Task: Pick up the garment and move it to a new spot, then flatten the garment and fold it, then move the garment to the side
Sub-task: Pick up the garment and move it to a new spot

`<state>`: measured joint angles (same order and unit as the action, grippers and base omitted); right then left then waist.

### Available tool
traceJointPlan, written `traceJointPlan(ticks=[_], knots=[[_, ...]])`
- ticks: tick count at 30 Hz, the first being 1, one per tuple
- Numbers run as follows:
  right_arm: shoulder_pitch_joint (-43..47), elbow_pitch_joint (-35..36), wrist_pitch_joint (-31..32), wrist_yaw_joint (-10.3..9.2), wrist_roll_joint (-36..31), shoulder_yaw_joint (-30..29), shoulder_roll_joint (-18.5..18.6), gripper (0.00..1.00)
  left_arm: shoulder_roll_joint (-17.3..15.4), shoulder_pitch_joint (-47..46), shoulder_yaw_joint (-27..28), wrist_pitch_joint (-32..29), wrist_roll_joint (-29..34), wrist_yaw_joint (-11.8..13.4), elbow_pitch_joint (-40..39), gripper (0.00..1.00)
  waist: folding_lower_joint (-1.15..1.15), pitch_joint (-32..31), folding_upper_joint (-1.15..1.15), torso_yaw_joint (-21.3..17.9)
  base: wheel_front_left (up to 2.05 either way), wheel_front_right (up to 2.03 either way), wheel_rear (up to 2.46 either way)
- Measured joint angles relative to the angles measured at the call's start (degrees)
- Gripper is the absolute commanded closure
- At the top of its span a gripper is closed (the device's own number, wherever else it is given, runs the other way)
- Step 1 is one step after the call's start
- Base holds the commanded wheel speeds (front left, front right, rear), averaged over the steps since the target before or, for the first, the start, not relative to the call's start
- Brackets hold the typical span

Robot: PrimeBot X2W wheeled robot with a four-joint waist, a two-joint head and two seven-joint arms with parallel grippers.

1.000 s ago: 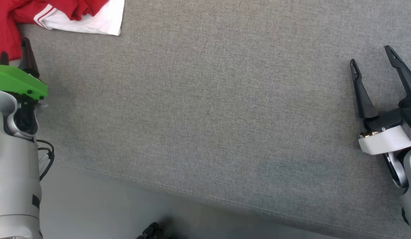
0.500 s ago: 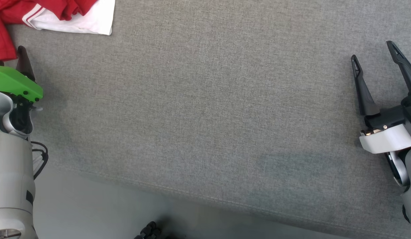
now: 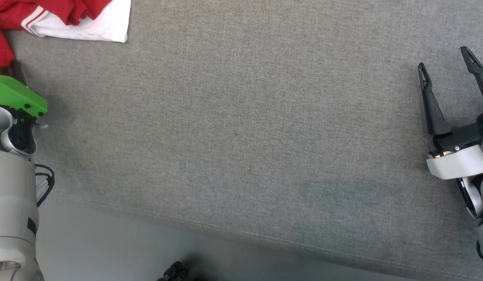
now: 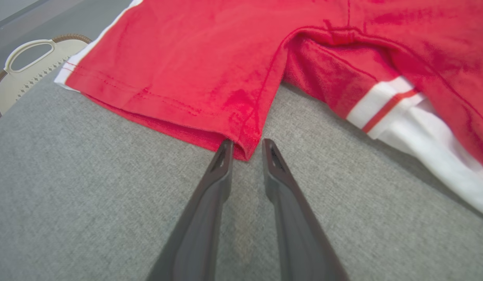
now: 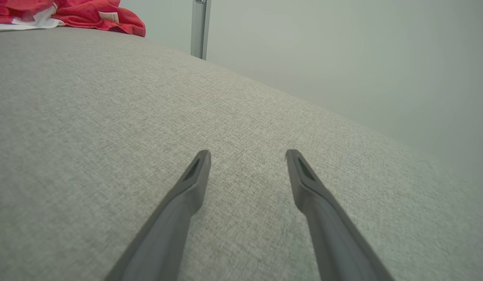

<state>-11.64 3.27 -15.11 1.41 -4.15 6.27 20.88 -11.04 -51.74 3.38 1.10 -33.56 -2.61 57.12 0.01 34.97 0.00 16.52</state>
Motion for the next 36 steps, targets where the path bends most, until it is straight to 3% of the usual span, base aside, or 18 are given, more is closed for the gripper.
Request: traceJointPlan(ticks=[1, 2, 12, 20, 29, 36], knots=[[0.02, 0.00, 0.00, 0.00, 0.03, -0.03, 0.01, 0.00, -0.02, -0.08, -0.01, 0.04, 0.00, -0.19, 0.24, 0.91, 0.00, -0.04, 0.00, -0.01, 0.00, 0.00, 0.00], [0.04, 0.00, 0.00, 0.00, 0.08, -0.05, 0.01, 0.00, -0.10, -0.14, -0.02, 0.20, 0.00, -0.38, 0.62, 1.00, 0.00, -0.07, 0.00, -0.02, 0.00, 0.00, 0.00], [0.40, -0.57, 0.01, -0.47, 0.15, -0.21, 0.19, 0.00, 0.07, -1.64, -0.33, 2.76, 0.04, -1.51, 2.77, 1.00, 0.00, -0.85, 0.00, 0.21, 0.00, 0.00, 0.00], [0.87, -2.18, 0.02, -0.53, 0.62, 0.42, -0.68, 0.00, 3.31, -4.14, -1.91, 6.73, -0.01, -3.44, 1.23, 1.00, 0.00, -2.91, 0.00, 0.71, 0.00, 0.00, 0.00], [1.02, -4.15, 0.03, -0.54, 1.57, 2.77, -3.71, 0.00, 9.46, -3.97, -7.59, 8.56, 0.54, -4.46, -0.38, 1.00, 0.00, -6.76, 0.00, 0.57, 0.00, 0.00, 0.00], [1.01, -5.54, 0.04, -0.59, 3.43, 4.91, -7.51, 0.00, 10.99, -3.09, -14.61, 7.42, -0.69, -4.50, -5.23, 1.00, 0.00, -10.56, 0.00, -0.70, 0.00, 0.00, 0.00]])
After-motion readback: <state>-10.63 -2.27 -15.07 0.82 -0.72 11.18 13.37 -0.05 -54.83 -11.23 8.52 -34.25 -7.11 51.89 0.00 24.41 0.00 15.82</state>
